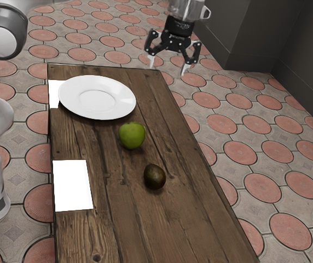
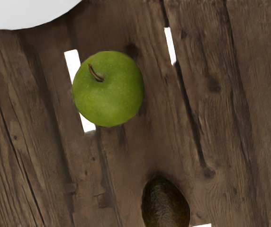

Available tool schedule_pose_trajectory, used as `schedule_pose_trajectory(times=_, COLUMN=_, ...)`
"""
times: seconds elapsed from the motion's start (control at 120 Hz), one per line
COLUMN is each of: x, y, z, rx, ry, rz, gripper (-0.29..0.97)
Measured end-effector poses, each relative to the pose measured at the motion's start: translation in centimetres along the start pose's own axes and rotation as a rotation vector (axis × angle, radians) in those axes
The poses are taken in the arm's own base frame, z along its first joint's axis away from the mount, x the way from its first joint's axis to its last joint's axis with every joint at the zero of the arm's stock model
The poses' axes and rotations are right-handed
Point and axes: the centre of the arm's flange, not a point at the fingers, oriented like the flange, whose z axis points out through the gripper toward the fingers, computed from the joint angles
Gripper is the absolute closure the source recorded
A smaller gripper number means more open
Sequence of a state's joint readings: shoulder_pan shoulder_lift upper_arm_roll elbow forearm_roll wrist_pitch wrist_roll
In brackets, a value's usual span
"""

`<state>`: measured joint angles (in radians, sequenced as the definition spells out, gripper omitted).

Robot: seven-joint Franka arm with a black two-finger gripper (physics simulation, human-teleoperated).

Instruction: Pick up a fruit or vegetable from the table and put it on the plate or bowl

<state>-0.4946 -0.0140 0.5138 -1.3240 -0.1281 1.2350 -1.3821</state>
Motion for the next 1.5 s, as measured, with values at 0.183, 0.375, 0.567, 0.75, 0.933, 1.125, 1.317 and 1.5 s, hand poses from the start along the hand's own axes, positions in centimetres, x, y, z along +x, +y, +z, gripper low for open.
schedule_pose_trajectory(times=0.183, x=2.1, y=1.8, z=0.6, rx=-0.046, ry=0.006, rz=-0.306, gripper=0.00)
schedule_pose_trajectory(times=0.375, x=-3.9, y=7.5, z=6.8, rx=0.016, ry=0.017, rz=-0.277, gripper=0.00)
schedule_pose_trajectory(times=0.567, x=-7.7, y=9.3, z=19.8, rx=0.114, ry=-0.058, rz=-0.275, gripper=0.00)
schedule_pose_trajectory(times=0.75, x=-9.8, y=7.6, z=21.6, rx=0.030, ry=-0.115, rz=-0.293, gripper=0.00)
schedule_pose_trajectory(times=0.933, x=-7.2, y=0.4, z=21.2, rx=-0.033, ry=-0.165, rz=-0.367, gripper=0.00)
schedule_pose_trajectory(times=1.125, x=-11.8, y=-1.4, z=23.1, rx=-0.090, ry=-0.135, rz=-0.341, gripper=0.00)
schedule_pose_trajectory(times=1.317, x=-10.5, y=-2.5, z=23.6, rx=-0.136, ry=-0.147, rz=-0.412, gripper=0.00)
schedule_pose_trajectory(times=1.5, x=-7.0, y=-1.7, z=23.9, rx=-0.153, ry=-0.151, rz=-0.504, gripper=0.00)
